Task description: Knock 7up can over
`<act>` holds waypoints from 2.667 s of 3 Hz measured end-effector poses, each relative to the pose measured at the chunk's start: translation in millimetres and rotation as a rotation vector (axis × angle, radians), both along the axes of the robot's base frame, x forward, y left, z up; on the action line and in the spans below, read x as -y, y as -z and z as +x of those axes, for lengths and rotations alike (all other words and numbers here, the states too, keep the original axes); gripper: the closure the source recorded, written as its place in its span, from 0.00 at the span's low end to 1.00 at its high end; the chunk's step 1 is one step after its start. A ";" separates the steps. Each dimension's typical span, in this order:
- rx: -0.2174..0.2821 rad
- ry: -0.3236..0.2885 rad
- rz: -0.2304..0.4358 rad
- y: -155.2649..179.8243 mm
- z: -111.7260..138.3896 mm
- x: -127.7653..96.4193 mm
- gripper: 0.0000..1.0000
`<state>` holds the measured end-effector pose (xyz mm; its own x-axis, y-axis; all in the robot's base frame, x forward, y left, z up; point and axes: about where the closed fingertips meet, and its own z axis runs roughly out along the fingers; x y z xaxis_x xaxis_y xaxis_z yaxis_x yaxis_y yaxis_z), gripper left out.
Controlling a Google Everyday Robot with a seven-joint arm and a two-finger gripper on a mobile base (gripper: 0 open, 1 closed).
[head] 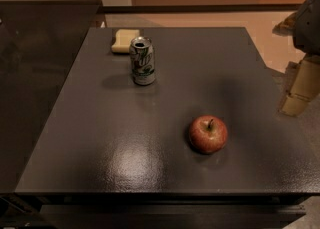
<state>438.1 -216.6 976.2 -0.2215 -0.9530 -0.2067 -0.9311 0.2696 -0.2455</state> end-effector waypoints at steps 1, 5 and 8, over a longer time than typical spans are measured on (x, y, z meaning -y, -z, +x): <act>0.003 0.000 0.000 -0.5 0.1 -0.3 0.00; 0.011 -0.172 0.089 41.2 81.9 -66.5 0.00; 0.007 -0.232 0.235 56.2 131.6 -148.8 0.00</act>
Offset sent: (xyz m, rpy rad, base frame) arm 0.0284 0.0335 -0.0152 0.0149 0.0150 0.1241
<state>569.8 -67.8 919.9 -0.0019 -0.9039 -0.4278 -0.9729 0.1007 -0.2083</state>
